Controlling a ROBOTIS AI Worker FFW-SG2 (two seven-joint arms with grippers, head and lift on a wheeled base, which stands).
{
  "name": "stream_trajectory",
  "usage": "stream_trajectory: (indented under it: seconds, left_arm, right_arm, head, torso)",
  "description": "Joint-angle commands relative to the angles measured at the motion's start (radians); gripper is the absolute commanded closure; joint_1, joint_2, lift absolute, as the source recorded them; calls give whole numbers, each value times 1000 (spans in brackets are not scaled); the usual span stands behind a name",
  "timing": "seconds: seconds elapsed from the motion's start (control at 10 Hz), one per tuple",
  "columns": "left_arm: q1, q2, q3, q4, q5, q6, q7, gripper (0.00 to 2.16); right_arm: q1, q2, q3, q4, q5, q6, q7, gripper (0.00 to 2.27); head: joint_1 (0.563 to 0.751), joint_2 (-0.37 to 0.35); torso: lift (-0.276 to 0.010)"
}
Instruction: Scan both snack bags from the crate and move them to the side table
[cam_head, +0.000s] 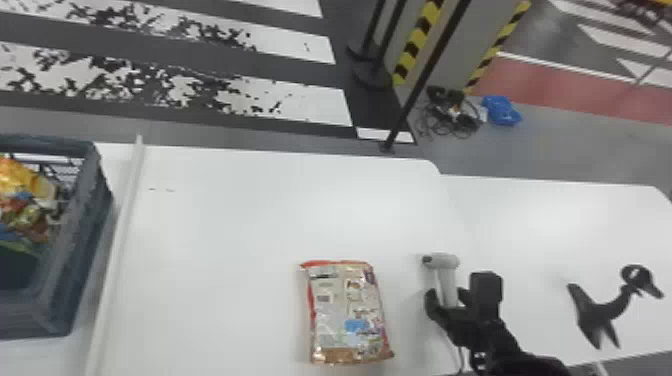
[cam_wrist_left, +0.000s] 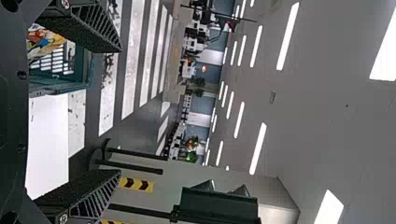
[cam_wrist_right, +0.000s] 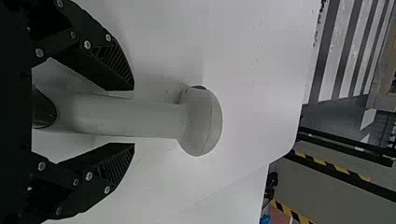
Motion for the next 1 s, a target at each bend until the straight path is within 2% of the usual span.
stream_trajectory:
  seconds: [0.0, 0.2, 0.4, 0.6, 0.9]
  left_arm:
    - [1, -1, 0, 0, -2, 0, 0, 70]
    - [1, -3, -2, -2, -3, 0, 0, 70]
    - [1, -3, -5, -2, -6, -3, 1, 70]
    - [1, -4, -6, -2, -10, -6, 3, 70]
    - [1, -3, -6, 2, -17, -6, 3, 70]
  right_arm:
    - [38, 6, -11, -47, -21, -39, -12, 53]
    - [133, 27, -35, -197, -84, -153, -42, 36]
    - [245, 52, -37, -409, -152, -95, -30, 53]
    - [305, 87, -14, -575, -175, 151, -7, 60]
    - [283, 86, -35, -636, -280, 522, 131, 60]
  head:
    - [695, -329]
    - [695, -334]
    - [695, -325]
    - [695, -289]
    - [695, -213]
  torso:
    - [-29]
    - [-29]
    - [-29]
    - [-29]
    - [-29]
